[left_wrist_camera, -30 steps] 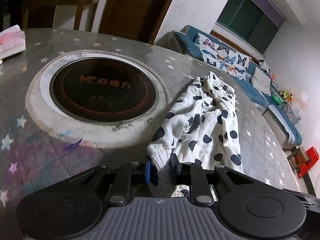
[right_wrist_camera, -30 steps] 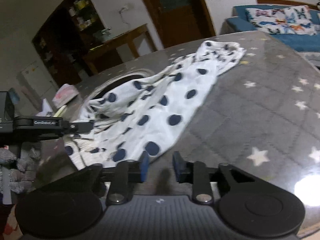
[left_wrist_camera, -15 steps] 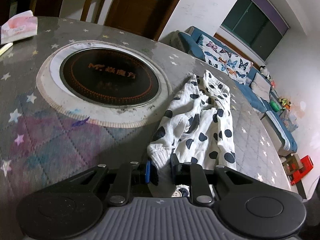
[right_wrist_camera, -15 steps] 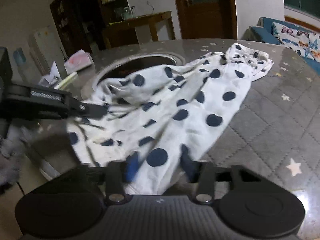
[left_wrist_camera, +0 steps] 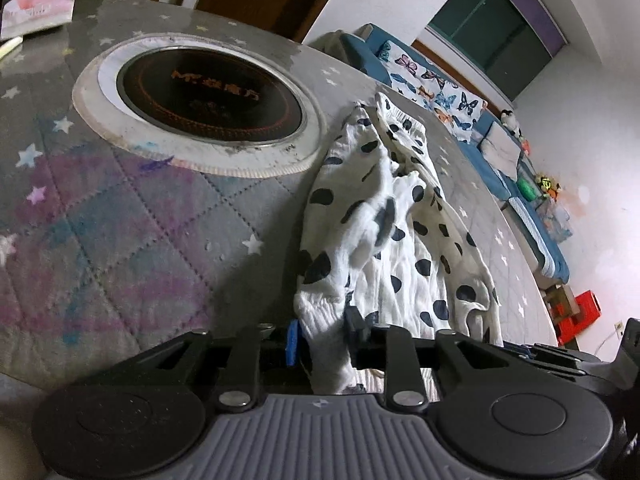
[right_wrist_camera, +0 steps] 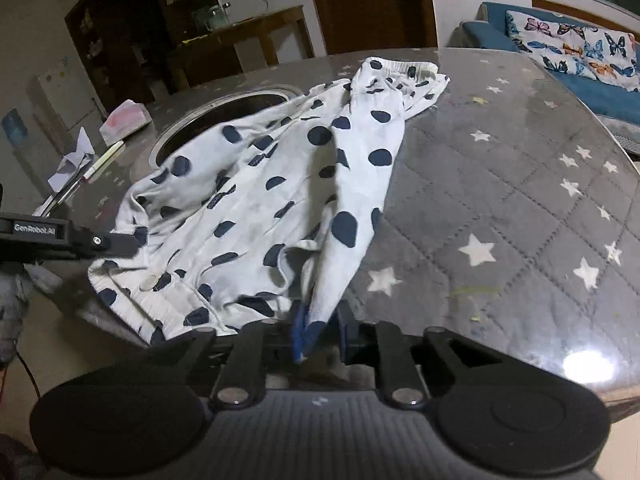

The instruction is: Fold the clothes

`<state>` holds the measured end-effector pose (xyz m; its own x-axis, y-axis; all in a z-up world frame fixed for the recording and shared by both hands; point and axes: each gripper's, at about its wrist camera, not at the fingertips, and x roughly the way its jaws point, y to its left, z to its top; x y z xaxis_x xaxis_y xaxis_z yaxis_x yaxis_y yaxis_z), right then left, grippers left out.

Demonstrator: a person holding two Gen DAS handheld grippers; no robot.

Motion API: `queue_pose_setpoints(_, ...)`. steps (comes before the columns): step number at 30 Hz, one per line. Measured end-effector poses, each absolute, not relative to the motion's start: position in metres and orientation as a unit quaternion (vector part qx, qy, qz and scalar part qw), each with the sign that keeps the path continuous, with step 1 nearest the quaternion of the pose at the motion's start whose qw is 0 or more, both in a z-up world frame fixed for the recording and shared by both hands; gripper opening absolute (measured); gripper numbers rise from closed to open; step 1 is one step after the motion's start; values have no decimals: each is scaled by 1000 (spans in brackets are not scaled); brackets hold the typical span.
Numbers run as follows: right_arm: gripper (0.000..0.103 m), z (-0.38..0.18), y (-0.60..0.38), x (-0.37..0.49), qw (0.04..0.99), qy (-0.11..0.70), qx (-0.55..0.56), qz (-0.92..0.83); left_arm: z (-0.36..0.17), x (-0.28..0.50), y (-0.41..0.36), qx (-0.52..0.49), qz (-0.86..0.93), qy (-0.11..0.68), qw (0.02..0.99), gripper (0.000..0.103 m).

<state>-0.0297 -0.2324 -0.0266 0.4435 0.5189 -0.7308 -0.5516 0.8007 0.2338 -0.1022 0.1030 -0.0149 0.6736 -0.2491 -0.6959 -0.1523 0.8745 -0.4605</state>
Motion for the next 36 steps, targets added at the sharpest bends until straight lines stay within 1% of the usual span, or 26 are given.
queue_pose_setpoints(1,20,-24,-235,-27,849,424,-22,314,-12,-104,104,-242,-24,401,883,39)
queue_pose_setpoints(3,28,-16,-238,-26,848,421,-24,321,-3,-109,107,-225,-16,394,891,42)
queue_pose_setpoints(4,28,-11,-237,-24,849,417,-28,324,2,-110,109,-215,-12,389,895,46)
queue_pose_setpoints(6,29,1,-237,-19,854,404,-41,326,11,-111,114,-198,-4,379,904,50)
queue_pose_setpoints(8,30,13,-234,-10,861,386,-58,325,20,-109,115,-182,-2,369,911,51)
queue_pose_setpoints(10,34,23,-224,5,868,369,-72,325,26,-101,113,-171,-4,363,916,52)
queue_pose_setpoints(11,38,27,-217,15,870,361,-78,325,26,-94,111,-169,-5,363,916,52)
queue_pose_setpoints(15,41,38,-186,57,879,334,-102,326,18,-66,104,-159,-10,369,916,54)
queue_pose_setpoints(16,41,37,-177,67,879,331,-102,327,16,-59,102,-157,-12,371,915,54)
queue_pose_setpoints(18,47,36,-150,96,879,327,-110,329,13,-45,98,-153,-14,374,915,54)
queue_pose_setpoints(19,48,34,-139,109,880,323,-114,328,11,-38,96,-150,-15,375,914,54)
queue_pose_setpoints(23,50,22,-100,161,878,330,-130,321,2,-14,92,-146,-18,384,912,54)
queue_pose_setpoints(28,50,-6,-59,213,875,349,-146,303,-7,0,94,-151,-20,397,905,54)
queue_pose_setpoints(31,45,-22,-46,236,874,359,-146,293,-10,4,95,-151,-23,403,902,54)
queue_pose_setpoints(33,10,-28,-47,245,875,363,-146,284,-12,5,96,-151,-24,406,901,54)
queue_pose_setpoints(36,4,-19,-66,247,886,350,-140,269,-14,7,97,-151,-24,408,900,54)
